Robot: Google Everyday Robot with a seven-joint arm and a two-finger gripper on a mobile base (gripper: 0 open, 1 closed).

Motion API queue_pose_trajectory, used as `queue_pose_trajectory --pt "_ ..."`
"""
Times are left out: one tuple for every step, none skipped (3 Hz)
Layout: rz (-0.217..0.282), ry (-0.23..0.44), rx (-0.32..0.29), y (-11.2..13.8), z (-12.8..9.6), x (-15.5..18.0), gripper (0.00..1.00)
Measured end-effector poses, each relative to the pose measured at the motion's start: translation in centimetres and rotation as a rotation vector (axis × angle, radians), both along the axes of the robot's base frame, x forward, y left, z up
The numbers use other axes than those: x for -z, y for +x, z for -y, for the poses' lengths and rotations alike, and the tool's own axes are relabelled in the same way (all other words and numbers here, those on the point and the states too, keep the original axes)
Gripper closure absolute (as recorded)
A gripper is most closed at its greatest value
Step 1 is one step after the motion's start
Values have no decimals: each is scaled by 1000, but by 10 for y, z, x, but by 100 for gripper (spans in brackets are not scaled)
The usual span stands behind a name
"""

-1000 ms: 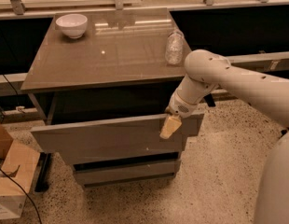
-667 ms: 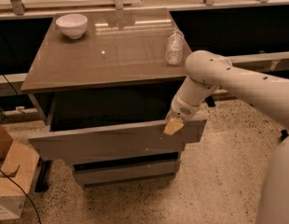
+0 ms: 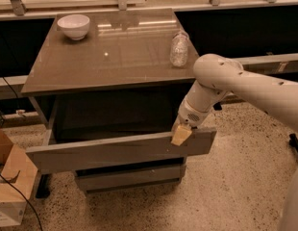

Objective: Open top drawer

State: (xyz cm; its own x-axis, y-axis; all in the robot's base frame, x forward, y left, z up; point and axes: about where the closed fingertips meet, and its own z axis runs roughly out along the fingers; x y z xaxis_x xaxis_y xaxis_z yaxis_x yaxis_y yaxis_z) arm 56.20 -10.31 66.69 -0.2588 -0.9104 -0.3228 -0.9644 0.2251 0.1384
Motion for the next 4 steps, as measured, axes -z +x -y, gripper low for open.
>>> queue_pose_trajectory --pt "0 0 0 0 0 0 62" --pt "0 0 0 0 0 0 39" --pt "0 0 0 0 0 0 15" --pt "-30 -48 -22 -15 -4 6 0"
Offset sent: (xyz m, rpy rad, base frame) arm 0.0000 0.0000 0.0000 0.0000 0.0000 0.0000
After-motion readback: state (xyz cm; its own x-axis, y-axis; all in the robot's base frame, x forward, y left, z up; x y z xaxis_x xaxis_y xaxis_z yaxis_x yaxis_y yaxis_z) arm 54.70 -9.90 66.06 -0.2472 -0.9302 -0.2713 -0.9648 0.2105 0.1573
